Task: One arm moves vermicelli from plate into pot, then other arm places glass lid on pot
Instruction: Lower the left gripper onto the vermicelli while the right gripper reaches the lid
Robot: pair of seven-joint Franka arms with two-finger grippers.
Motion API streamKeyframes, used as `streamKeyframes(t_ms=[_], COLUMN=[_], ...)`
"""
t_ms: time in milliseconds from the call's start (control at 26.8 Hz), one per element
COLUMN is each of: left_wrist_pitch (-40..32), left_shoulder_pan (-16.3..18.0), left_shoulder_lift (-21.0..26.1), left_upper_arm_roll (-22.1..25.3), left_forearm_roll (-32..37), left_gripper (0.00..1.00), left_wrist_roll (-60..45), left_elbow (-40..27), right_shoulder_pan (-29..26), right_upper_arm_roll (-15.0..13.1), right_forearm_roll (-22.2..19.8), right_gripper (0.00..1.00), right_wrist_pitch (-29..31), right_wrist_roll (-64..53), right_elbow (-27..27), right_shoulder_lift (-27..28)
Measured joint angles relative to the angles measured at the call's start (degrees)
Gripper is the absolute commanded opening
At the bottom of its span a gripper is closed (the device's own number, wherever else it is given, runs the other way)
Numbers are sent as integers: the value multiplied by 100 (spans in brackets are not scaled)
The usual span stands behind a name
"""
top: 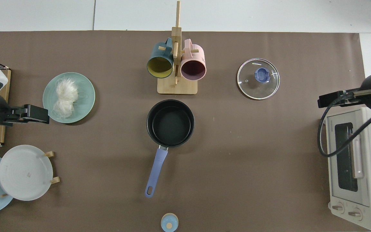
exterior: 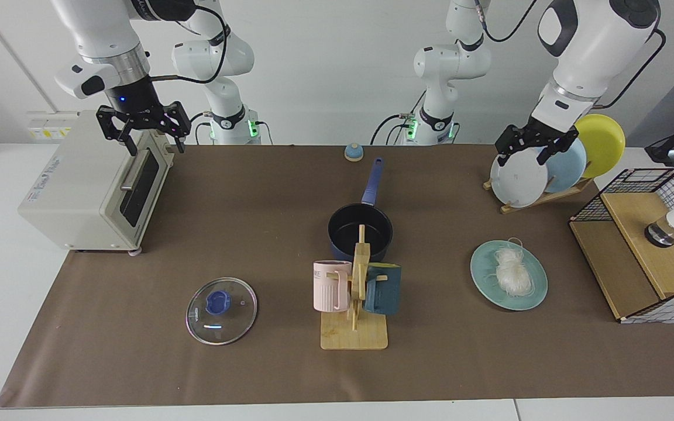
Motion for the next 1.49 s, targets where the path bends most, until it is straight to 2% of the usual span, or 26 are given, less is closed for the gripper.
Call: streamKeyframes(t_ms=[261,598,934,1195,1494], left_wrist_pitch=[158,1234,2514,2919,3413], left_shoulder_pan=[0,50,175,377,421], left_shoulder_lift=[0,114,972,1459,2175], left_upper_arm_roll=[11,73,85,72,-17], left_forearm_roll=[0,94,101,208,235], left_gripper=[100,100,100,100,100], left_wrist_roll=[0,5,6,46,76], left_elbow=[22,-14,-75,-80,-108], right_shoulder_pan=[49,122,151,238,288], right_upper_arm_roll=[18,66,96,110,115], right_forearm_roll=[0,0,-3,-3,-3], right_gripper=[100,100,100,100,100], right_wrist_pitch=[121,564,1281,1836,2456], right_wrist_roll=[0,24,43,71,145], right_elbow=[524,976,1045,1049,1054], right_shoulder_lift=[728,1502,2127,2584,3111])
